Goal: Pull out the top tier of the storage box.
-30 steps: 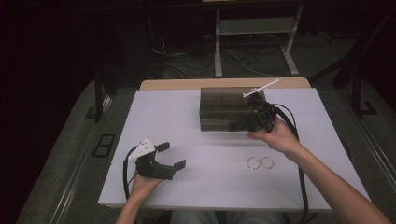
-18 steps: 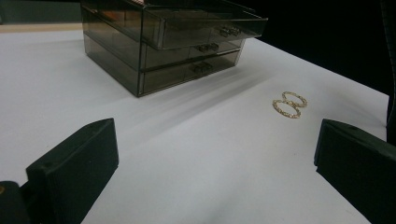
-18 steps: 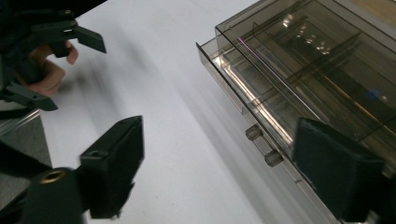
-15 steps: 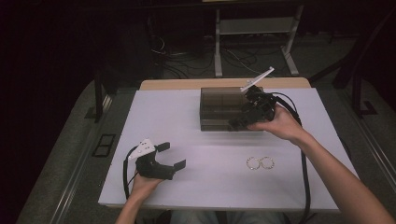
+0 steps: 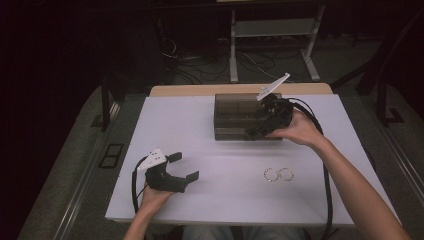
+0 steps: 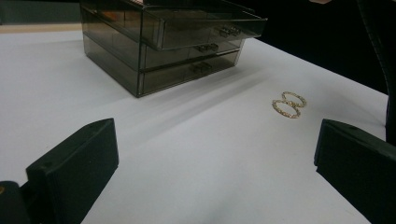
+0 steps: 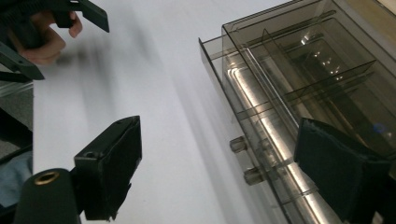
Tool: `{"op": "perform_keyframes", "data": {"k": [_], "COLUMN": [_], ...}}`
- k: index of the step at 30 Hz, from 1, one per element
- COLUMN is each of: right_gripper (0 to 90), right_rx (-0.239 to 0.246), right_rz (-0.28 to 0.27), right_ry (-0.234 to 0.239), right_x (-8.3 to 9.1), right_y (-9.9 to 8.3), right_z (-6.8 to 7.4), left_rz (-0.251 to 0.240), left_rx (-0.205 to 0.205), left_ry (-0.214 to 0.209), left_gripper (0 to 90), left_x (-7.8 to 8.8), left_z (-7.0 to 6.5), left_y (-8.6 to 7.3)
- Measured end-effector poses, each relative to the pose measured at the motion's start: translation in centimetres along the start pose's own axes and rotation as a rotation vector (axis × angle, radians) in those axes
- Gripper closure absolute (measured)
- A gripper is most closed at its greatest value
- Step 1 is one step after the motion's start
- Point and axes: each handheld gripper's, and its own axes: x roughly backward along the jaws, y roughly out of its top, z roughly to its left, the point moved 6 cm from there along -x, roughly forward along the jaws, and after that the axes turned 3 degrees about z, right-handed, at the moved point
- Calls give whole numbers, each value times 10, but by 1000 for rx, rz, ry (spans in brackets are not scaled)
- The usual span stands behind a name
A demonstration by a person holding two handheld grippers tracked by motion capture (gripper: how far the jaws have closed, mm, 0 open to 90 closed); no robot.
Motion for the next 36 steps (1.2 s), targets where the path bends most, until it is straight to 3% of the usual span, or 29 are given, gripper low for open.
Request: {"op": "perform_keyframes", "data": {"k": [11,20,36], "right_gripper": [155,300,506], "right_rx": [66,118,128], "right_rz": [-4,0,-17], "right_ry": [-5,-14,-5], "right_x": [-7,-12,-18], "right_y": [-3,-6,-6], "right_z": [-6,-11,-19], "left_rz": [0,1,1], "left_rx": [0,-1,-2], "left_ry": [0,-1,0], "left_gripper": [0,0,0], "left_x": [0,0,0], "left_z": [0,0,1], "left_y": [0,0,0]}}
